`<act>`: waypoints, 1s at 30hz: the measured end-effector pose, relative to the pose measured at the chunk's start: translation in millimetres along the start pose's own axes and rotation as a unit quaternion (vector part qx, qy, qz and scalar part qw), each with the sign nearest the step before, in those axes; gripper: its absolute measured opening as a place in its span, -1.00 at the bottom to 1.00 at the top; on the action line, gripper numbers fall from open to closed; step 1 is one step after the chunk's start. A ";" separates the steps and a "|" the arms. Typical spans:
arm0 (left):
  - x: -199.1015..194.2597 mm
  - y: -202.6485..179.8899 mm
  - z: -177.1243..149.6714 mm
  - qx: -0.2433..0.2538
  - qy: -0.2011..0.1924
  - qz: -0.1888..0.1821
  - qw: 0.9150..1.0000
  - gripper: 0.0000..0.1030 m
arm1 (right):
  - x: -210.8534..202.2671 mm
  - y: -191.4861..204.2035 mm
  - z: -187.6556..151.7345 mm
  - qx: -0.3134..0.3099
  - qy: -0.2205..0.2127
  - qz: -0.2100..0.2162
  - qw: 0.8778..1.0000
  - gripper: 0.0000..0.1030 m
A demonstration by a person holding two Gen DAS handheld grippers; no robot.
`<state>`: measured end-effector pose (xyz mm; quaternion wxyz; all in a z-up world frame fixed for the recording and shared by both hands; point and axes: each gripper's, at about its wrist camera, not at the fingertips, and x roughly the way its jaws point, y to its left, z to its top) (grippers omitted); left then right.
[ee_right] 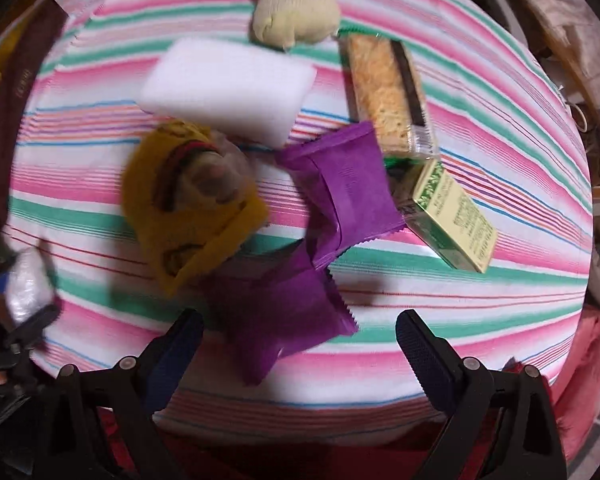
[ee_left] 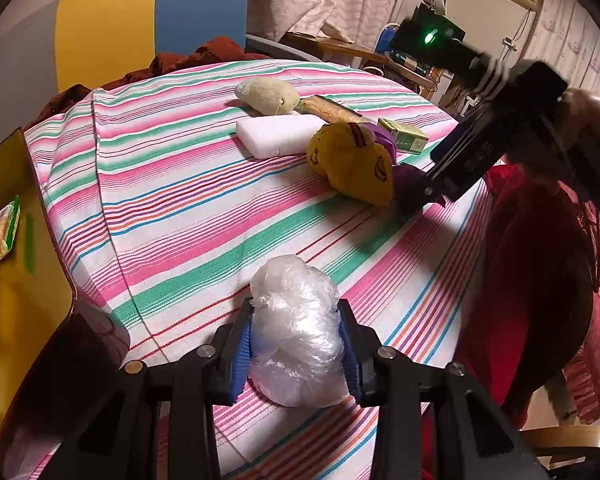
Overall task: Organize objects
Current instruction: 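Grasp a purple sachet with the right tool while the left tool holds the plastic bundle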
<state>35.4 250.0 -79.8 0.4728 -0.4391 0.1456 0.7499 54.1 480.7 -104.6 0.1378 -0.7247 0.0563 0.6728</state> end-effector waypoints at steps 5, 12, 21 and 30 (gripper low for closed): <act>0.0 0.0 -0.4 -0.002 -0.001 -0.001 1.000 -0.24 | -11.7 -4.8 -8.6 -0.011 -0.026 0.018 0.999 0.11; -0.2 -1.4 -0.4 0.005 -0.006 0.003 1.000 -0.27 | -48.0 -8.5 -48.4 -0.022 -0.075 0.009 0.997 -0.42; -0.8 -4.2 -1.2 0.012 -0.004 0.013 1.000 -0.27 | -44.6 -18.7 -51.1 0.000 -0.075 -0.004 0.997 -0.26; -1.1 -3.7 -1.1 0.011 -0.003 0.012 1.000 -0.26 | -22.7 -29.7 -39.7 0.002 -0.049 -0.026 0.998 -0.42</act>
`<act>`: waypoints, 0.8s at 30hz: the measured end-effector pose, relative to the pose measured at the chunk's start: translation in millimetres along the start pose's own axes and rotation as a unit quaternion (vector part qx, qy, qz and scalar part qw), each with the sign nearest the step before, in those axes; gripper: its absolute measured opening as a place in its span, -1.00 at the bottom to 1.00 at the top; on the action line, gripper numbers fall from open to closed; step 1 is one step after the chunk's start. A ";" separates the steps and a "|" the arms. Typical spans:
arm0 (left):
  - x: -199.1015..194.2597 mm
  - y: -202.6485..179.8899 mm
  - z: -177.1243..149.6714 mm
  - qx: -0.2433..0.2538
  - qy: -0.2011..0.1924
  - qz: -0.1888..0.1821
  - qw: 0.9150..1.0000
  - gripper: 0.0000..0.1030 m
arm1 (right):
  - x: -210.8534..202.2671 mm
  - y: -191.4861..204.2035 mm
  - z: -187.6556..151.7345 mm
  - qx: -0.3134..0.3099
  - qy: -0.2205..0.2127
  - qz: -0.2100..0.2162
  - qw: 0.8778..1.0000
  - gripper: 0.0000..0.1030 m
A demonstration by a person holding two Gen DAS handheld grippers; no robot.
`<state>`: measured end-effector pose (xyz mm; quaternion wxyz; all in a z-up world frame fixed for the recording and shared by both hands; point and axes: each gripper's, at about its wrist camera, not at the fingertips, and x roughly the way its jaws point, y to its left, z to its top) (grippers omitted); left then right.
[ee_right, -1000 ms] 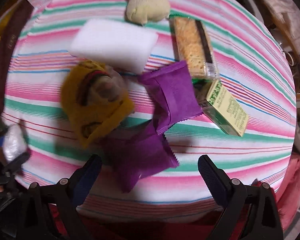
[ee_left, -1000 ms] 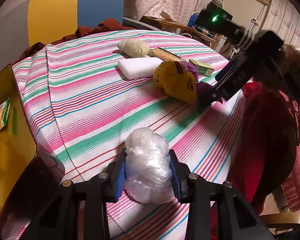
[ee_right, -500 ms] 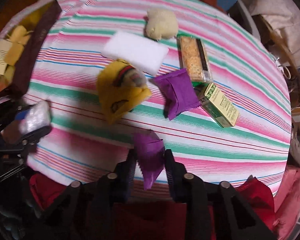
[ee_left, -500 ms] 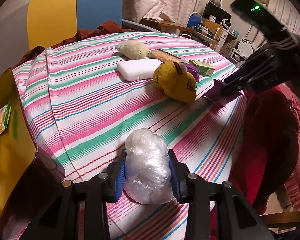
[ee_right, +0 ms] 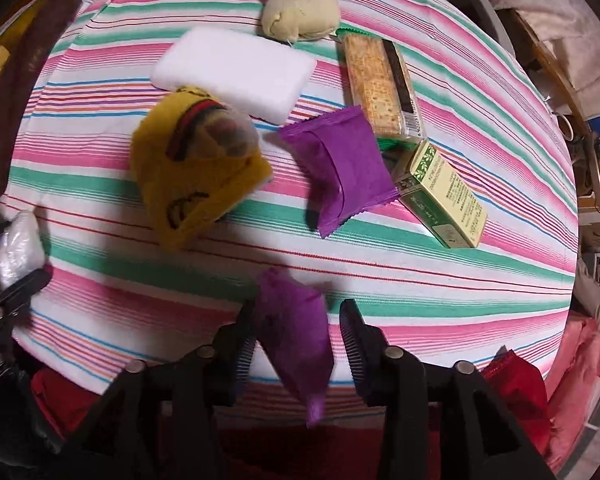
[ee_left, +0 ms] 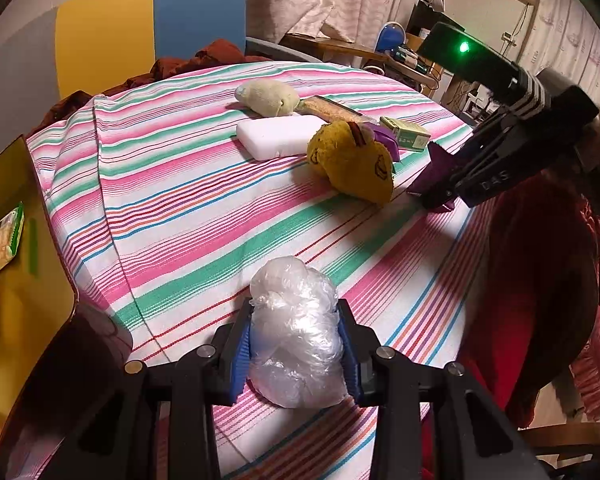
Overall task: Organize objects
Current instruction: 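Lower the plastic bundle and purple sachet into the gold tray and open both tools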
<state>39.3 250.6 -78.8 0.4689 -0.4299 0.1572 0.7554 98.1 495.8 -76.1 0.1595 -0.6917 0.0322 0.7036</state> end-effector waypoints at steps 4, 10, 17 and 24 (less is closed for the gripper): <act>-1.9 0.6 -0.6 -0.002 -0.004 -0.003 1.000 -0.28 | -27.0 -8.0 -8.4 0.008 -0.042 0.005 0.999 -0.46; -35.3 5.8 7.7 -0.023 -0.052 -0.006 0.998 -0.29 | -85.4 15.2 -14.7 0.012 -0.123 0.040 0.992 -0.46; -101.8 52.0 10.6 -0.096 -0.112 0.050 0.988 -0.29 | -140.0 122.3 40.2 -0.029 -0.218 0.141 0.965 -0.46; -146.5 153.3 5.2 -0.200 -0.131 0.184 0.953 -0.27 | -159.4 215.2 112.8 -0.045 -0.248 0.214 0.944 -0.41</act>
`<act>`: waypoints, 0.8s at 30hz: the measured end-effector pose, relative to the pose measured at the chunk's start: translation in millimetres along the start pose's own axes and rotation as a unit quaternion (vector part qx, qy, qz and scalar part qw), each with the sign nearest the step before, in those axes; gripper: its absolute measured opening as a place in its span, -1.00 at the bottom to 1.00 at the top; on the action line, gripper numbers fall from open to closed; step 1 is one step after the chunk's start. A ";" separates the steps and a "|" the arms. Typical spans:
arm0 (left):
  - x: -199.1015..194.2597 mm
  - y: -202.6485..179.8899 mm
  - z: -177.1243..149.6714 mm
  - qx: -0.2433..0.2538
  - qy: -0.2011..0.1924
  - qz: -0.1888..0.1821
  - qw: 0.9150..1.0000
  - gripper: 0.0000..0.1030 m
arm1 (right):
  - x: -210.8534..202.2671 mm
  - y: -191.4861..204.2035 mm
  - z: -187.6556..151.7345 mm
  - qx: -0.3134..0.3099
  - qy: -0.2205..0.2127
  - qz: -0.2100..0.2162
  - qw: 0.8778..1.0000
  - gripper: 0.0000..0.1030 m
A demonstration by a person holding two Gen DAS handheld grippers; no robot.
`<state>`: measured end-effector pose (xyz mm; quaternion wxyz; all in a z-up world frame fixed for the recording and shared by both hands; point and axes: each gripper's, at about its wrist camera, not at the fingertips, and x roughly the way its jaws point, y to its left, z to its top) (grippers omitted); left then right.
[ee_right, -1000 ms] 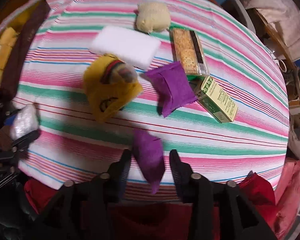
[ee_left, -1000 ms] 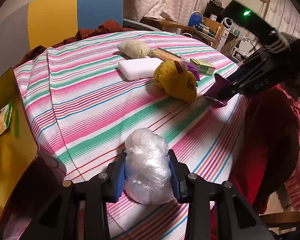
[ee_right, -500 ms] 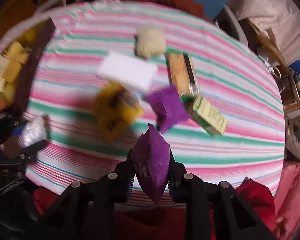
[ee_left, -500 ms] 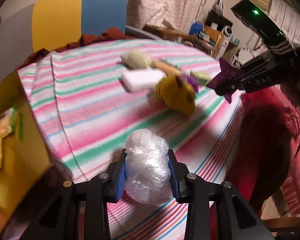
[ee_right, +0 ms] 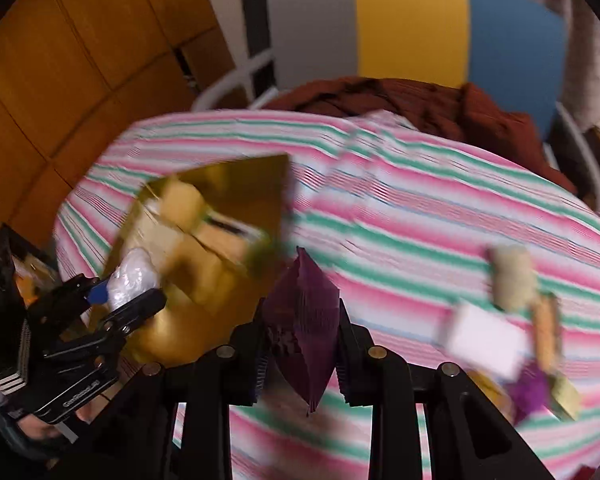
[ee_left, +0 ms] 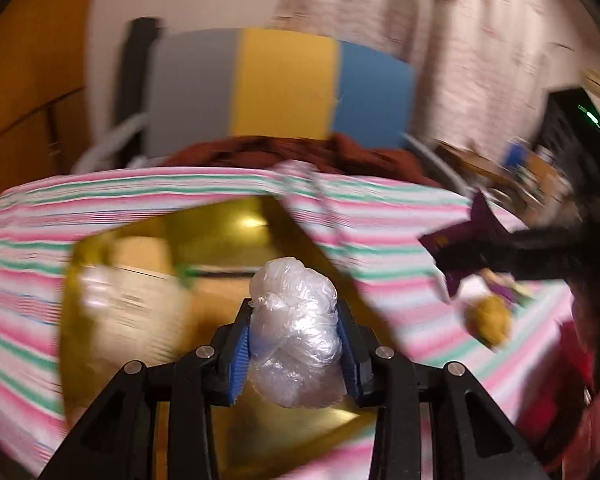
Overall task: Organize objects
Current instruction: 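Lower the plastic bundle and purple sachet into the gold tray and open both tools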
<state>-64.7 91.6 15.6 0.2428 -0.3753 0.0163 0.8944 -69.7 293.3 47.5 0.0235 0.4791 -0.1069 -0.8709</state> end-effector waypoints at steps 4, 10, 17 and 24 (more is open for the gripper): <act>1.6 47.4 22.7 -0.047 -0.009 0.026 0.998 -0.17 | 23.9 23.3 21.6 0.002 -0.007 0.022 1.000 -0.15; -6.0 76.1 11.2 -0.091 -0.004 0.014 0.996 -0.05 | 42.1 37.0 17.4 0.001 -0.008 0.035 0.999 0.34; -23.9 85.2 -21.9 -0.117 -0.006 0.029 0.993 -0.05 | 42.6 45.5 -19.3 -0.021 -0.005 0.010 1.000 0.34; -36.1 71.9 -42.2 -0.094 -0.003 0.062 0.994 -0.06 | 35.2 49.8 -51.0 -0.016 -0.030 -0.001 0.999 0.55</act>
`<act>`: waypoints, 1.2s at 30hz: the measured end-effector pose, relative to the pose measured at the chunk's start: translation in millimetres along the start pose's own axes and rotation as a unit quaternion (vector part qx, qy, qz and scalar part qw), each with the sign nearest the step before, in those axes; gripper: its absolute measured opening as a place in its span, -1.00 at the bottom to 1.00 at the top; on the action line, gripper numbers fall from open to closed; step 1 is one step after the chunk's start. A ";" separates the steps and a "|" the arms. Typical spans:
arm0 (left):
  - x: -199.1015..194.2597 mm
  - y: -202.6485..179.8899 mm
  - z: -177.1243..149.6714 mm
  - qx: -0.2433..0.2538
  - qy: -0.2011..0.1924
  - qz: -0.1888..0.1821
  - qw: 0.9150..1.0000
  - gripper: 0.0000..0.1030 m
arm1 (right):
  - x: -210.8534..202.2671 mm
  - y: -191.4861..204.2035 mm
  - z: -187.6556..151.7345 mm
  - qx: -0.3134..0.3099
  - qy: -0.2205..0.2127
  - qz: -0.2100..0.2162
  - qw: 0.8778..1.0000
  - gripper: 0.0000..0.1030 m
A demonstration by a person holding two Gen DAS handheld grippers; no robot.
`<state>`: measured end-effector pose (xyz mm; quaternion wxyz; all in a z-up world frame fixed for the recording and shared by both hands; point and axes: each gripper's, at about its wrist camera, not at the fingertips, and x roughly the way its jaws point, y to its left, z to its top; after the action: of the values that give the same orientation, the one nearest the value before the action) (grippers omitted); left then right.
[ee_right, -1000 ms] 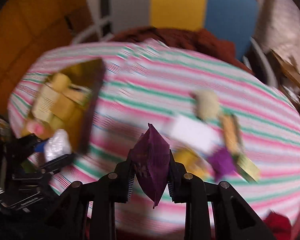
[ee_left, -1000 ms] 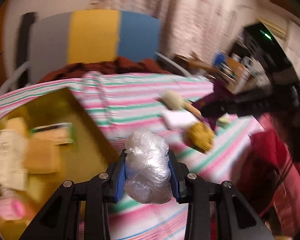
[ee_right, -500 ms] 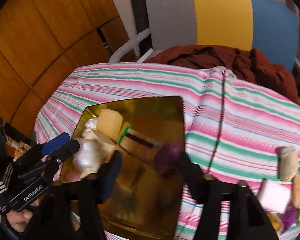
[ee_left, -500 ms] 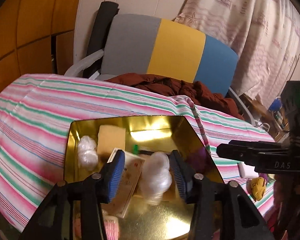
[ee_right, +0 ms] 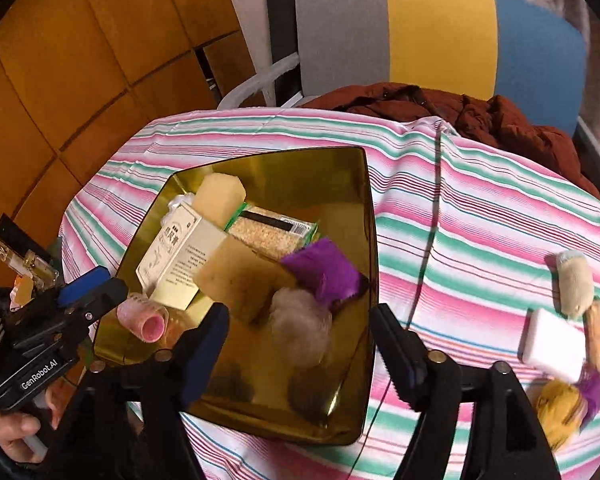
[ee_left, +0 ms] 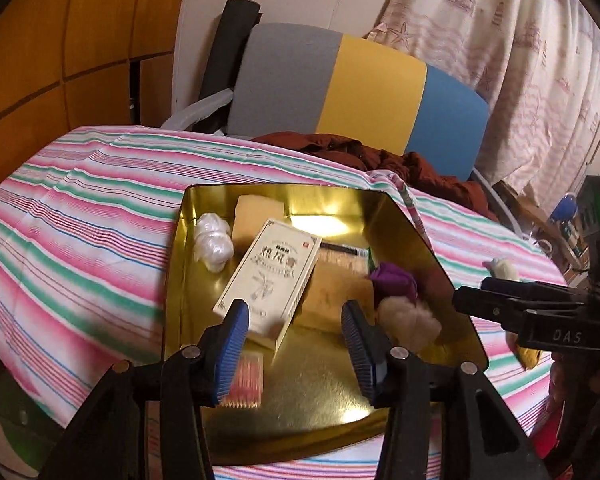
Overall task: Organize objects
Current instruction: 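Lower the plastic bundle and purple sachet into the gold tray and open both tools, then move both tools back toward the items on the cloth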
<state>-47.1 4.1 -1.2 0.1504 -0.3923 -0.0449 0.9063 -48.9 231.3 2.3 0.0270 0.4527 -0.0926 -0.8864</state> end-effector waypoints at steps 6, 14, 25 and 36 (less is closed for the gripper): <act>-3.8 -11.4 -11.8 0.017 0.006 0.025 1.000 -0.05 | -9.9 6.2 -19.5 -0.003 -0.019 -0.024 1.000 0.72; -5.2 -30.6 -19.1 0.051 0.009 0.035 0.998 -0.05 | -22.8 -1.6 -33.0 0.003 -0.036 -0.040 0.999 0.72; -7.5 -55.4 -24.5 0.084 0.015 0.017 0.996 -0.05 | -37.1 -20.4 -42.9 0.022 -0.050 -0.052 0.997 0.73; -4.7 -72.5 -33.3 0.107 0.026 -0.003 0.994 -0.05 | -41.2 -45.2 -50.1 0.047 -0.046 -0.066 0.996 0.73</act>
<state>-2.7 70.3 -6.4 0.1952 -0.3973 0.0553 0.8950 17.5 274.1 -2.0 -0.0567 0.4170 -0.1051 -0.9010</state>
